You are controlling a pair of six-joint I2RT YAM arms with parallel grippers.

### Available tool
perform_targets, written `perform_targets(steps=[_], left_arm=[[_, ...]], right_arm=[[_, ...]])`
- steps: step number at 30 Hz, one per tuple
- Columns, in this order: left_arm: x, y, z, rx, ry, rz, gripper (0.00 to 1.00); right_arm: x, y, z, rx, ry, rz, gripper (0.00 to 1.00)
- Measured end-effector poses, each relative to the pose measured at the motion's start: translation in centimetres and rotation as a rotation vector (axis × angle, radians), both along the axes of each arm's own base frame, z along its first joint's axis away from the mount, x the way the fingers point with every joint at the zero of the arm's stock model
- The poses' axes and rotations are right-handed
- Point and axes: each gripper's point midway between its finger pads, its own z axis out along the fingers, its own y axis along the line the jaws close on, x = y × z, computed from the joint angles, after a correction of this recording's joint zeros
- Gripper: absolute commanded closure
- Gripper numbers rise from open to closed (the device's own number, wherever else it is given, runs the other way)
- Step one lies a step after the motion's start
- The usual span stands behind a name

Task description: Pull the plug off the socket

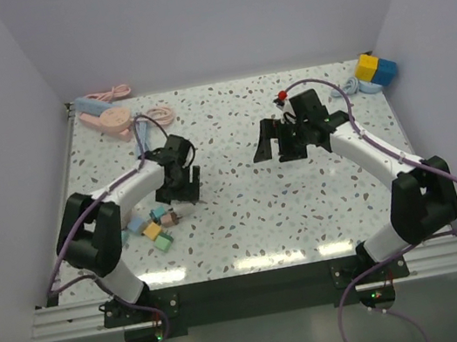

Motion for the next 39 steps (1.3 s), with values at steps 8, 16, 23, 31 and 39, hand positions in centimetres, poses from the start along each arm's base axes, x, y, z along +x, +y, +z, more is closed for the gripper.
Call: perform_targets(steps=[8,16,23,31,39], left_arm=[[-4.5,2.2,3.5,-0.009,-0.005,0.036,0.26],[-4.8,2.6,7.6,-0.053,-0.093,0.078,0.19],[0.4,-2.3,16.9,-0.314,-0.350,0.031,0.01],[1.3,-6.3,18.0,-0.513,-0.390,-0.067,0.00],[1.1,-7.8,15.8,-0.572,-0.345,-0.112,0.00]], right_arm=[[0.0,0.0,0.0,0.000,0.004,-0.010,0.02],[3.1,-3.9,0.1,-0.072,-0.011,-0.205,0.02],[11.7,-14.1,2.3,-0.276,-0.095,-0.637,0.01],[16.5,-25.3,1.6,-0.408,-0.152,-1.148,0.02],[20.2,-27.8,-2.3,-0.395,-0.231,-1.372,0.07]])
